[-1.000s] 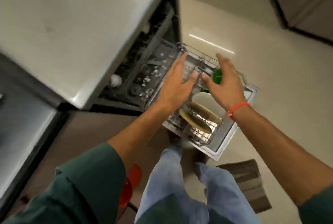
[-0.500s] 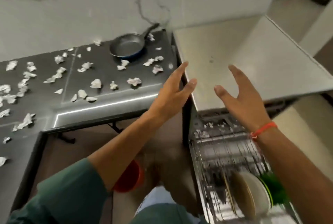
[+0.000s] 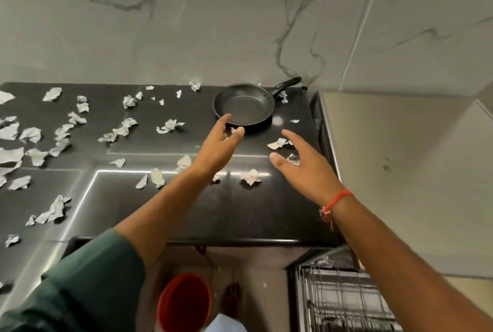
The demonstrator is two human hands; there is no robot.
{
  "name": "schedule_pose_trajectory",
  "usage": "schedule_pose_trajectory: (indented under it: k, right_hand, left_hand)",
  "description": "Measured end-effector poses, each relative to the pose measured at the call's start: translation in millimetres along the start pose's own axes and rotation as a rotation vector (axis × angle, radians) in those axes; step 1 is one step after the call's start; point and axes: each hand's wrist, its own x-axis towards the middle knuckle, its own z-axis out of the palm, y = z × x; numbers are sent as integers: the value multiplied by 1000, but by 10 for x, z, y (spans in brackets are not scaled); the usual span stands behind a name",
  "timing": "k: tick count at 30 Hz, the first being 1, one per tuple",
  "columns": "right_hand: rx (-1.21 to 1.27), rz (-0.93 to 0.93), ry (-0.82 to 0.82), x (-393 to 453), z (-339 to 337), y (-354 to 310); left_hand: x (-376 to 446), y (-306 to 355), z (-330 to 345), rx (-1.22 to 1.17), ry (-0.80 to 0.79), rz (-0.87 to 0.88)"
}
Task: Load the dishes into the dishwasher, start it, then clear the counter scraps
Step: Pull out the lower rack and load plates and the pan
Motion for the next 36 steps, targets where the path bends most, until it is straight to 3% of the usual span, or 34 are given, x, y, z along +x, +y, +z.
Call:
schedule_pose_trajectory:
  k: [8,14,17,24,28,36]
  right_hand:
    - [146,139,-31,1040,545,-19]
    - [222,255,-10,1339,635,90]
    - [230,286,-8,1430,622,165]
    - [339,369,38,1515,537,234]
    - [474,461,162,1520,378,280]
    - [972,397,264,1002,-146,376]
  left_hand:
    - [1380,-463,-381,-130,115,-281]
    - [1893,-462,-355,-243,142,-409]
    - [2022,-475,-341,-182,166,-443]
    - [2148,-529,-415,-76,147,-344]
    - [1940,-357,-454,-54,80,-223]
    - [1200,239,-115,-113,-144,-106]
